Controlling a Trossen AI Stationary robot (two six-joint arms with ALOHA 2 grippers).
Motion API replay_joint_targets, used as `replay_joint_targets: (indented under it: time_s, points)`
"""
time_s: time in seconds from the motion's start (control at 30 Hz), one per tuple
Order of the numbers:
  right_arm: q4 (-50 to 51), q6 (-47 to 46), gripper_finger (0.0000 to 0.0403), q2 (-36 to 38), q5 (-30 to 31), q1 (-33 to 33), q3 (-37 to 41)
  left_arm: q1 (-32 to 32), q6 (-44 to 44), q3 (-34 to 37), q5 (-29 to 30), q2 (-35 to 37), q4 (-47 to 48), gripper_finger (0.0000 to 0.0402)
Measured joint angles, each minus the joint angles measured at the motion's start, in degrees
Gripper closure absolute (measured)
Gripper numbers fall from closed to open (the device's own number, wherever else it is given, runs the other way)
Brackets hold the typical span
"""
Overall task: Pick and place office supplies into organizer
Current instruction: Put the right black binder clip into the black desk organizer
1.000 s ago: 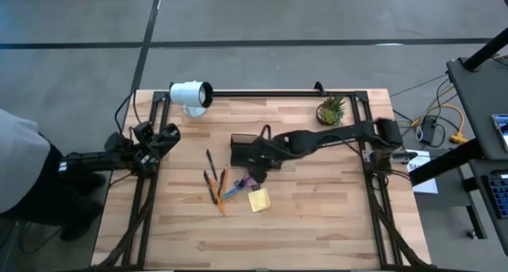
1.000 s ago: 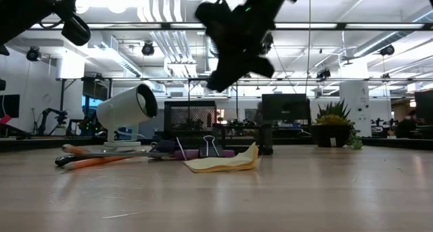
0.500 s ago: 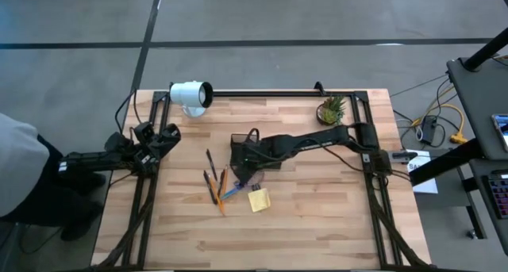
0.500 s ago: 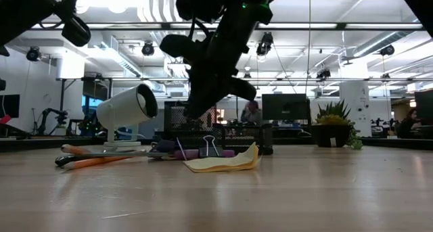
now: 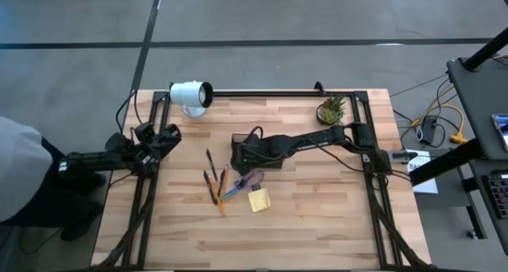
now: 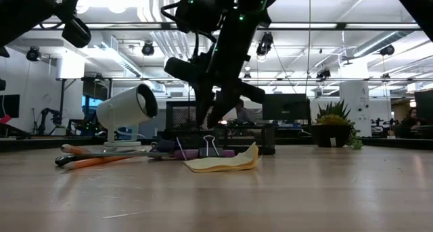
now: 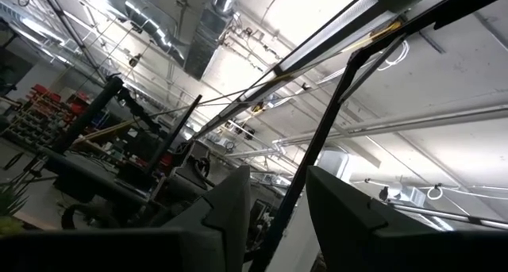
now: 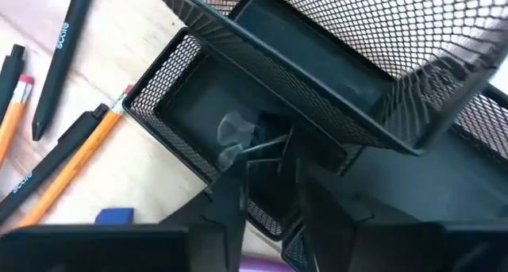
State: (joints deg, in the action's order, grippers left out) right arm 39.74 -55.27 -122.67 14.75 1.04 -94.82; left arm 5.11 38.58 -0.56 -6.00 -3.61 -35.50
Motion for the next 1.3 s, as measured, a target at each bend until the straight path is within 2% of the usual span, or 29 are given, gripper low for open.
replay_joint_targets:
  time_s: [0.13,0.23,0.43,0.57,0.63,0.87,1.0,1.13,1.3]
  points:
    - [0.7,2.0,0.0271,0.9,-0.9,0.7,-0.4,0.0,0.0,0.0,0.0,0.0,0.0,0.0292]
    - [1.7,7.6,0.0259,3.2,-0.8,2.3,-0.5,0.0,0.0,0.0,0.0,0.0,0.0,0.0292]
    - [7.2,29.2,0.0248,7.5,-5.6,7.8,-0.3,0.0,0.0,0.0,0.0,0.0,0.0,0.0292]
    - [6.3,43.0,0.025,7.1,-6.6,11.3,0.3,0.0,0.0,0.0,0.0,0.0,0.0,0.0292]
    - [4.3,46.7,0.025,5.8,-6.8,11.9,0.5,0.0,0.0,0.1,0.0,-0.1,0.1,0.0292]
    - [3.4,37.5,0.0252,2.2,-8.9,9.7,0.6,0.0,0.0,0.1,0.0,-0.3,0.0,0.0292]
    - [3.0,40.3,0.0253,1.6,-9.5,8.8,0.7,0.0,0.0,0.1,0.0,-0.4,0.0,0.0292]
    - [2.6,43.5,0.0258,1.6,-14.4,8.0,1.2,0.0,0.0,0.1,0.0,-0.4,0.0,0.0292]
    - [0.9,45.0,0.0268,1.6,-14.8,7.5,2.3,0.0,0.0,0.1,0.0,-0.4,0.0,0.0292]
